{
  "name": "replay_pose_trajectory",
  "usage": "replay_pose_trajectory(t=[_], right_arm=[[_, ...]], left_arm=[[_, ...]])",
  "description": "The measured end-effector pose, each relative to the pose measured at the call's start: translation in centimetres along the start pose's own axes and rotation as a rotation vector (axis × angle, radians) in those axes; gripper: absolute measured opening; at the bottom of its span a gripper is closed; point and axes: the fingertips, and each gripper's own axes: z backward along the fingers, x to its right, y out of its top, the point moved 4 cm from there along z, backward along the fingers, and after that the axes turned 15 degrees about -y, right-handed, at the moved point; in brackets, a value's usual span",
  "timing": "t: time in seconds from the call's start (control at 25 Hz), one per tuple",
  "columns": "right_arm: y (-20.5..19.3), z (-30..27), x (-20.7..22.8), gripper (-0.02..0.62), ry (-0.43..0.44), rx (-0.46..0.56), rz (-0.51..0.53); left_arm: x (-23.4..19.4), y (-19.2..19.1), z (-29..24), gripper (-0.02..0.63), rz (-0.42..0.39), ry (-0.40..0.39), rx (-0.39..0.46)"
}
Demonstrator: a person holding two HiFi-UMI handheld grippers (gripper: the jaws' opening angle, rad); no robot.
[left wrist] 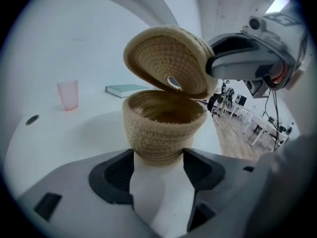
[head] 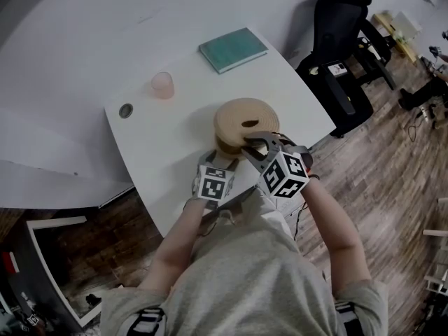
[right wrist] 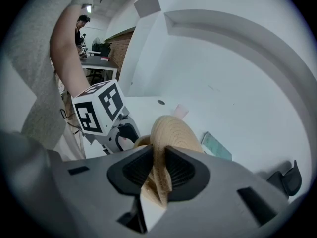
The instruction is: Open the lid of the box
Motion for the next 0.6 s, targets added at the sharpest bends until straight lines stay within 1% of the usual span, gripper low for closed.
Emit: replay_pose_trajectory(t=[0.36, 0.6], right_arm=[[0.5, 0.5, 2.2, 0.078, -0.056, 0.03, -0.132], [0.3, 0.9, 4.0, 0.077, -0.103, 0.047, -0.251]], left_arm=[[0.0, -0.2, 0.1, 0.284, 0.006, 0.006, 0.004], [0.0, -0.1, 0.2, 0.284, 0.003, 0.013, 0.008]])
